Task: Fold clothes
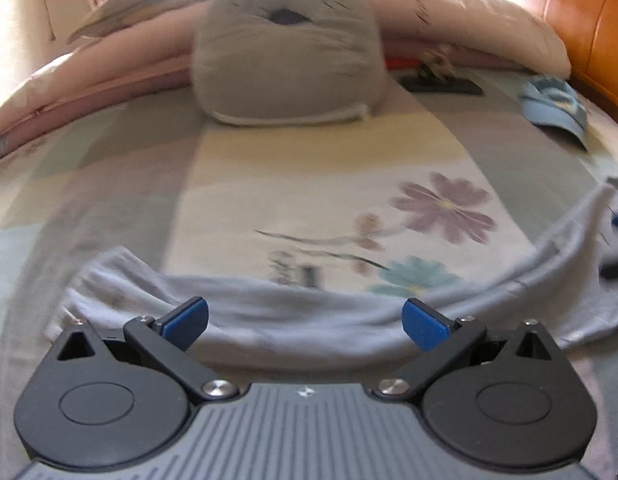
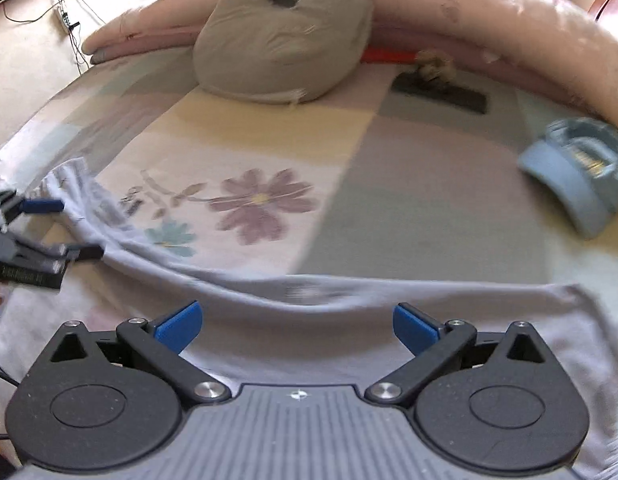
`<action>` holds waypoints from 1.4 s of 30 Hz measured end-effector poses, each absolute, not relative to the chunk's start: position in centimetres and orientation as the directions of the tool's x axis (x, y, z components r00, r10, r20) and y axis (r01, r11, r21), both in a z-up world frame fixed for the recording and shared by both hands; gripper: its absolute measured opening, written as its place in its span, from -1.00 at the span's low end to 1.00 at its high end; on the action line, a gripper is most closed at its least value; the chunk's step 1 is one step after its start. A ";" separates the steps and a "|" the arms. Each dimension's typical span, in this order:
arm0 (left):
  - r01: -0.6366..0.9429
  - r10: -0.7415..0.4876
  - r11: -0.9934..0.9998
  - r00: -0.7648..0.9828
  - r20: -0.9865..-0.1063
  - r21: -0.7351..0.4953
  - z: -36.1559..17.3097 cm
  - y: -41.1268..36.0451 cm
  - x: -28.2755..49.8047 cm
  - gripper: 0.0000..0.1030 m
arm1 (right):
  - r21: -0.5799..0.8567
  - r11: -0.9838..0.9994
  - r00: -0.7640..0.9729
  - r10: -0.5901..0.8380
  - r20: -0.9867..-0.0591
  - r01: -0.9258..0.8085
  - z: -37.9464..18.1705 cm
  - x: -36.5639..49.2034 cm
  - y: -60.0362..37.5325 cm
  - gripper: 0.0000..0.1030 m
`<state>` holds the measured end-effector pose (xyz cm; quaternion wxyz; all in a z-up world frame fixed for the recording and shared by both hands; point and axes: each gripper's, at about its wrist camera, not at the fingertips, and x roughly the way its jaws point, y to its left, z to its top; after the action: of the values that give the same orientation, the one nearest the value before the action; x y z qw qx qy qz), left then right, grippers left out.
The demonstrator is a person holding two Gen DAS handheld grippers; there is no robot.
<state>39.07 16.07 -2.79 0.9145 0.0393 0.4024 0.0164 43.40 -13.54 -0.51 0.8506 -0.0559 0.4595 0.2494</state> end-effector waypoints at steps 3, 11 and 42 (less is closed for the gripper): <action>-0.018 0.084 0.995 0.697 -0.712 0.099 -3.2 20.1 40.5 0.99 | 0.179 0.861 0.407 0.396 -0.823 -0.475 -1.4 42.4 -10.5 1.00; -0.084 -0.029 0.991 0.639 -0.769 -0.107 -6.6 25.2 38.7 0.99 | 0.168 0.897 0.405 0.343 -0.848 -0.408 -1.7 41.3 -9.7 1.00; -0.084 -0.272 0.756 0.862 -0.428 -0.649 -10.0 34.3 36.0 0.99 | 0.228 0.831 0.288 0.413 -0.864 -0.507 -4.0 41.3 -5.3 1.00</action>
<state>36.04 34.34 -10.04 0.9009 -0.3455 0.2575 -0.0520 41.32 -5.31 -3.96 0.8012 -0.0451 0.5230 0.2873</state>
